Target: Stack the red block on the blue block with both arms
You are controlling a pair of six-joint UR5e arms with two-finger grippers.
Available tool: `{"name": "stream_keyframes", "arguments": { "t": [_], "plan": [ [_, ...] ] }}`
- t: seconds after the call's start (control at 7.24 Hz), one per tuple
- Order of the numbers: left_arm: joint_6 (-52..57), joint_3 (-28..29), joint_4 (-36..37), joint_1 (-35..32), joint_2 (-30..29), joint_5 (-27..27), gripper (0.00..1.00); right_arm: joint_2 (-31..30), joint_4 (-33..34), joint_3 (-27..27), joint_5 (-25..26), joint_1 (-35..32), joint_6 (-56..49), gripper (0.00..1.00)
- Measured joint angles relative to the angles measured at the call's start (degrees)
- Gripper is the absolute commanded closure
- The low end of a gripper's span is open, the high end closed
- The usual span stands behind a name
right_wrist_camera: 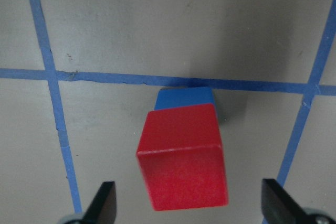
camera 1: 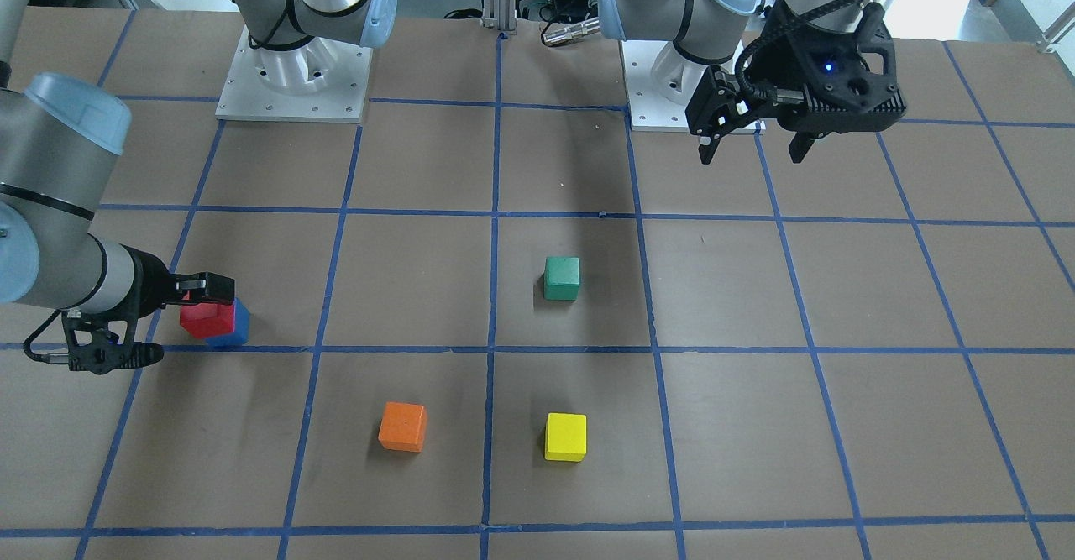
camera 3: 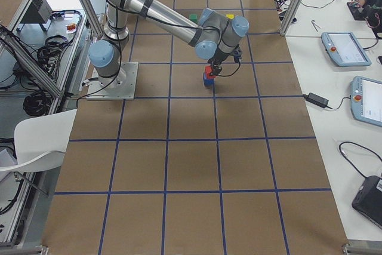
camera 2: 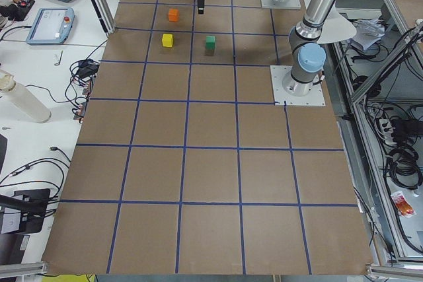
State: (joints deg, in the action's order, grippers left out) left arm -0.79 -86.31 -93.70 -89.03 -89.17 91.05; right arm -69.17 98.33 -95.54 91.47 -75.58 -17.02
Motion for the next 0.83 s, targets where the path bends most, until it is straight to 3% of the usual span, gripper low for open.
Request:
{"name": "stream_keyframes", "arguments": {
  "t": [0.28, 0.83],
  "plan": [
    [0.00, 0.00, 0.01, 0.00, 0.02, 0.00, 0.00, -0.68, -0.23, 0.27, 0.09, -0.08, 0.05, 0.00],
    [0.00, 0.04, 0.24, 0.00, -0.02, -0.02, 0.00, -9.11, -1.14, 1.69, -0.02, -4.98, 2.73, 0.00]
  ]
}}
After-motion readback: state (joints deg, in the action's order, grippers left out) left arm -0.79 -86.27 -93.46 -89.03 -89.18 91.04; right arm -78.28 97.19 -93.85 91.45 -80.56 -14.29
